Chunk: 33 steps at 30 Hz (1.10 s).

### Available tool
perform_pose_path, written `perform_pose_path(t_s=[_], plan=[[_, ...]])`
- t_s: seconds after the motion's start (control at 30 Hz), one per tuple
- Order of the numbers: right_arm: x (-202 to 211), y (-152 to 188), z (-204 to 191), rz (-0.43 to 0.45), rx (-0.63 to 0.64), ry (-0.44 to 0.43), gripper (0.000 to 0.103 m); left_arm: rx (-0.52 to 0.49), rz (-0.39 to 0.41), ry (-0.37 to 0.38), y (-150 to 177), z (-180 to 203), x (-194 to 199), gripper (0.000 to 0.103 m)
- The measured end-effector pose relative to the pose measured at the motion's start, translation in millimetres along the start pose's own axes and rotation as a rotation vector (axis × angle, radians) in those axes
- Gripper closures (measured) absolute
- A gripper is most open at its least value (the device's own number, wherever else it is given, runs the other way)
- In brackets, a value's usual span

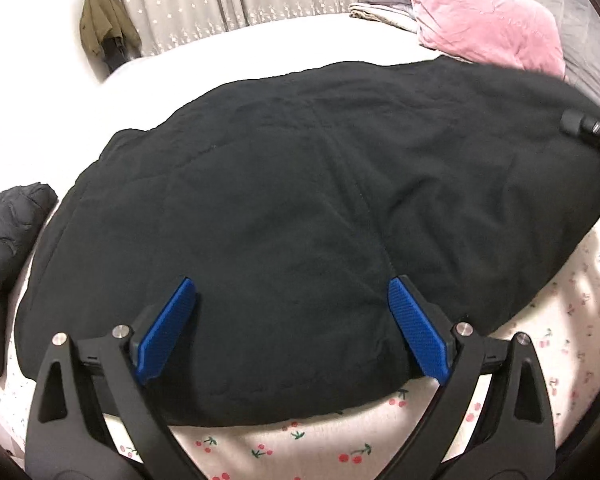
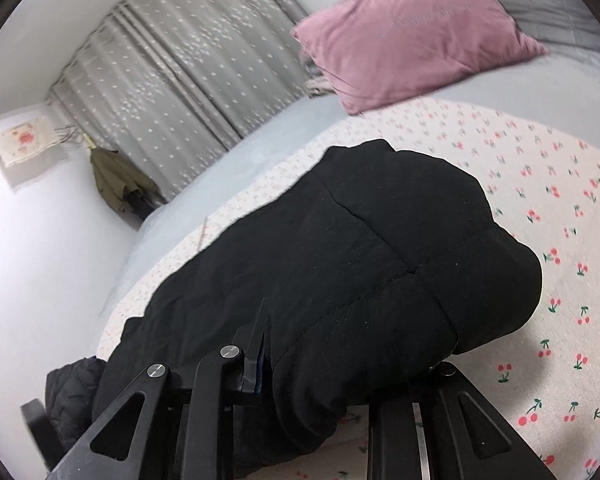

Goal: Fold large clothes

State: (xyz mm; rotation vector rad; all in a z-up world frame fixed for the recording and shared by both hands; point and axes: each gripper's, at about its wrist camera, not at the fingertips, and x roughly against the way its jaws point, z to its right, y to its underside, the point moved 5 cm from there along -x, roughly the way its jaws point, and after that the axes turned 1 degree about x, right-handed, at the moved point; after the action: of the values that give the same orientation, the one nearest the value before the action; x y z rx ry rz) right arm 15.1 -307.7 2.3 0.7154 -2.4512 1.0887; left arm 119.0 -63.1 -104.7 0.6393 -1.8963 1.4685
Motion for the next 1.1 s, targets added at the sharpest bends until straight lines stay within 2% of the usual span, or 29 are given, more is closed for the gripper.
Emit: perform_pose_path(t_s=[0.1, 0.2, 0.27, 0.4, 0.5, 0.6, 0.67, 0.73, 0.8, 0.87, 0.97, 1.03, 1.1], plan=[[8.4, -1.8, -18.7, 0.050, 0.077, -0.018, 0.079, -0.029, 0.006, -0.010, -2.0, 0.9, 2.7, 0.005], [6.9, -2.2, -24.7, 0.057, 0.116, -0.003, 0.079, -0.013, 0.009, 0.039, -3.4, -5.7, 6.9, 0.006], [0.6, -2.5, -12.7, 0.033, 0.058, 0.006, 0.079, 0.033, 0.028, 0.084, -6.6, -22.3, 15.3, 0.006], [-13.4, -3.1, 27.1, -0.040, -0.130, -0.020, 0.079, 0.169, 0.087, 0.059, -10.6, -80.2, 31.4, 0.006], [-16.2, -2.9, 28.2, -0.038, -0.116, 0.003, 0.079, 0.299, 0.086, 0.041, -4.2, -133.3, 32.6, 0.006], [-14.5, -5.2, 7.4, 0.008, 0.011, 0.088, 0.079, 0.436, 0.072, 0.047, 6.2, -188.3, 33.0, 0.006], [-12.1, -8.1, -7.9, 0.038, 0.077, 0.117, 0.079, 0.525, 0.097, 0.040, 15.9, -224.7, 42.5, 0.006], [-8.9, -13.2, -26.7, 0.066, 0.138, 0.135, 0.079, 0.591, 0.146, -0.011, 26.7, -263.1, 56.3, 0.006], [-3.7, -20.5, -52.6, 0.103, 0.231, 0.157, 0.080, 0.646, 0.166, -0.058, 39.6, -293.7, 64.2, 0.006], [10.1, -25.2, -96.7, 0.181, 0.360, 0.162, 0.081, 0.696, 0.166, -0.036, 49.2, -314.6, 64.7, 0.007], [27.2, -11.3, -181.6, 0.311, 0.617, 0.144, 0.081, 0.765, 0.191, -0.016, 60.8, -337.2, 70.6, 0.007], [33.8, 25.3, -252.4, 0.389, 0.874, 0.092, 0.081, 0.782, 0.199, -0.016, 62.2, -344.0, 70.8, 0.007], [25.9, 84.0, -318.0, 0.424, 1.169, 0.046, 0.081, 0.788, 0.194, -0.010, 59.9, -346.1, 68.7, 0.007]])
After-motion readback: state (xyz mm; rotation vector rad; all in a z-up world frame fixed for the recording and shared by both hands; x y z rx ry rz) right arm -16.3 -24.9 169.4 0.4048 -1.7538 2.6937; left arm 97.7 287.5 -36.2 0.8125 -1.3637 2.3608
